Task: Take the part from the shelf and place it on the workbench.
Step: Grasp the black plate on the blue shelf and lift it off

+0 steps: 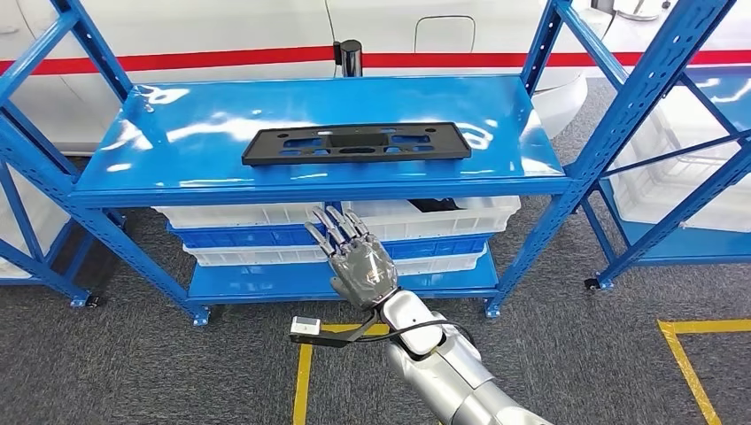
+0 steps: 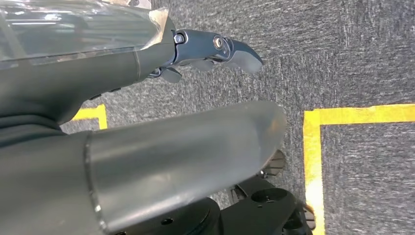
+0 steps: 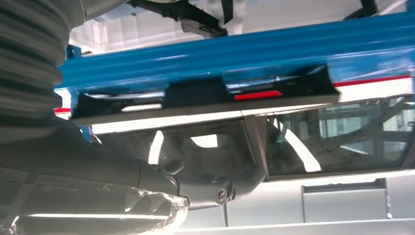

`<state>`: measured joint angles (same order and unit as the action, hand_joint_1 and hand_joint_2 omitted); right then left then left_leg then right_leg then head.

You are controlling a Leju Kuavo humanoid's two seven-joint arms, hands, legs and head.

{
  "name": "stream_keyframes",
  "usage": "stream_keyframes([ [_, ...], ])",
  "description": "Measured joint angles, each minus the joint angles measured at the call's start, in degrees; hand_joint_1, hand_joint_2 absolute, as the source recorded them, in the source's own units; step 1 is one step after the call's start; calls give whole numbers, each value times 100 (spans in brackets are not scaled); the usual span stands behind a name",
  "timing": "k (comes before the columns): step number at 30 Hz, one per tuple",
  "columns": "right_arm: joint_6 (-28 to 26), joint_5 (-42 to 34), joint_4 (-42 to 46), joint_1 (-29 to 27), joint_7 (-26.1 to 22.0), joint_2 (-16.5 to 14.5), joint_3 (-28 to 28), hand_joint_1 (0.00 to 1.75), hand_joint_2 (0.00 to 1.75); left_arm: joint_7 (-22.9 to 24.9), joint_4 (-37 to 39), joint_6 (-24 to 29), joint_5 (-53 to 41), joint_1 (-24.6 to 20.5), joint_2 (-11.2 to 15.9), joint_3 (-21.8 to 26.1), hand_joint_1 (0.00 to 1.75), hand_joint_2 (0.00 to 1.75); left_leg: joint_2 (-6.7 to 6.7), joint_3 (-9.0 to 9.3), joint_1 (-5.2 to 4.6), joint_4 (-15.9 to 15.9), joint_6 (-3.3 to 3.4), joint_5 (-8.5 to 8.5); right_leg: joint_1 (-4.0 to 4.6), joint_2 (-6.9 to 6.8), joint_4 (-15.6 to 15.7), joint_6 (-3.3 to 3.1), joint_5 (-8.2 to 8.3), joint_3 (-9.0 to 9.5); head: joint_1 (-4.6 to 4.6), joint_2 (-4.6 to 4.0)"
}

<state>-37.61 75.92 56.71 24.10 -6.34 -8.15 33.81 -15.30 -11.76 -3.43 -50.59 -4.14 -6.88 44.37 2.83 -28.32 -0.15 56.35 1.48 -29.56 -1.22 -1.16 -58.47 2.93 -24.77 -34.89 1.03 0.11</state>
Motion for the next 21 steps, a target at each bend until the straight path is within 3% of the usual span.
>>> stream_keyframes([
  [3, 7, 6, 20, -20, 4, 4, -16, 0, 175, -1, -1, 0, -17, -8, 2, 0, 0, 0, 10, -6, 20, 6, -62, -43, 15, 64, 38, -137, -37, 12, -10, 0],
  [5, 22, 24, 56, -17, 11, -2, -32, 0, 175, -7, -1, 0, -29, -16, 2, -1, 0, 0, -90, -107, 60, 230, -124, -185, -6, 109, 46, -209, -62, 47, -15, 0],
  [8, 74, 56, 88, -21, 17, -15, -40, 0, 175, -11, 0, -1, -41, -15, -2, -2, 0, 0, -237, -723, 84, 1317, -190, -581, 6, 154, 48, -306, -108, 103, -21, 0],
  [9, 93, 63, 88, -25, 17, -15, -43, 0, 175, -11, 0, -1, -42, -11, -3, -2, 0, 0, -241, -938, 85, 1609, -195, -621, 17, 174, 48, -325, -121, 119, -20, 0],
  [10, 110, 67, 89, -29, 17, -16, -44, 0, 175, -11, 0, -1, -43, -8, -2, -2, 0, 0, -242, -1068, 85, 1701, -187, -542, 28, 197, 48, -338, -136, 140, -20, 0],
  [11, 121, 69, 92, -31, 17, -18, -46, 0, 175, -11, 0, 0, -43, -6, -2, -2, 0, 0, -243, -1082, 85, 1562, -166, -346, 38, 221, 47, -347, -151, 167, -20, 0],
  [13, 136, 70, 108, -29, 17, -28, -47, 0, 175, -10, 0, 0, -45, -8, 4, -2, 0, 0, -274, -856, 80, 844, -94, 166, 50, 267, 51, -344, -183, 231, -18, 0],
  [14, 140, 71, 120, -25, 17, -35, -48, 0, 175, -10, 0, 0, -46, -11, 7, -2, 0, 0, -294, -722, 68, 507, -61, 322, 64, 285, 52, -333, -197, 246, -16, 0],
  [16, 146, 72, 139, -23, 17, -50, -50, 0, 175, -5, 0, 1, -48, -22, 10, -2, 0, 0, -322, -598, 36, 196, -21, 366, 73, 306, 59, -287, -216, 238, -14, 0],
  [19, 149, 73, 187, -31, 16, -67, -54, 0, 175, 2, 0, 4, -49, -29, -2, -2, 0, 0, -308, -520, 35, 74, 33, 376, 84, 292, 52, -192, -241, 212, -11, 0],
  [21, 148, 72, 239, -29, 14, -71, -59, 0, 175, 2, 0, 12, -49, -29, -12, 1, 0, 0, -288, -419, 63, -26, 81, 417, 102, 239, -266, -173, -387, 57, -6, 0],
])
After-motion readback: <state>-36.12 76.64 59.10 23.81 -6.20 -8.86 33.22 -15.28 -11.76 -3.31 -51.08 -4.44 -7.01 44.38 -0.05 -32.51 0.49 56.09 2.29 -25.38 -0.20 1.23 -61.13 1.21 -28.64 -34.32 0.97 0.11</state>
